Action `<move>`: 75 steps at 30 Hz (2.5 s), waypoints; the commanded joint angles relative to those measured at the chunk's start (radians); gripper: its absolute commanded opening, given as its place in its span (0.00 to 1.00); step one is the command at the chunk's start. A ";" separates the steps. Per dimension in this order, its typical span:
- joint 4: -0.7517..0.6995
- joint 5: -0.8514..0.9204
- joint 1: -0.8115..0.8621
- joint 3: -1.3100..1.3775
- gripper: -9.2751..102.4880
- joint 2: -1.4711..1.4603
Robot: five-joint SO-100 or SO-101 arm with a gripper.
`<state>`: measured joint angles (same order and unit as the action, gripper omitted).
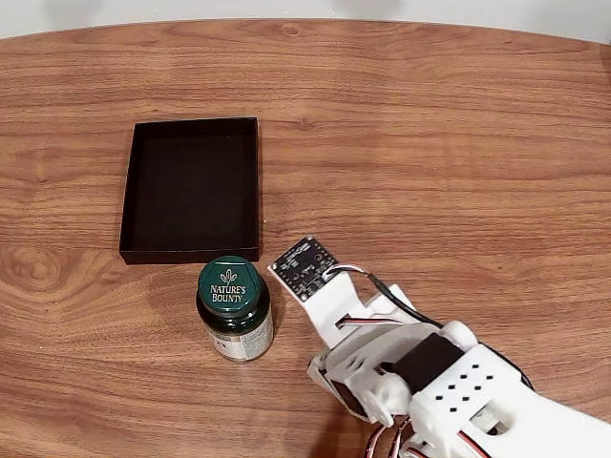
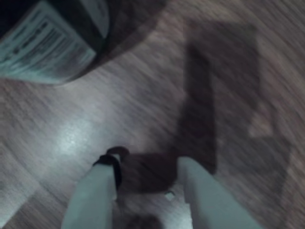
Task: Pick up the pill bottle and place it in the black box.
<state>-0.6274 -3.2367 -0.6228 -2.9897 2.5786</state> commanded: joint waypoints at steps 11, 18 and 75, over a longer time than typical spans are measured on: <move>0.058 0.055 -0.094 0.077 0.18 -0.031; 0.112 0.086 -0.135 0.075 0.19 -0.034; 0.597 0.074 -0.120 -0.021 0.60 -0.183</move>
<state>-0.0997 -3.1324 -0.7486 -3.0281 2.3976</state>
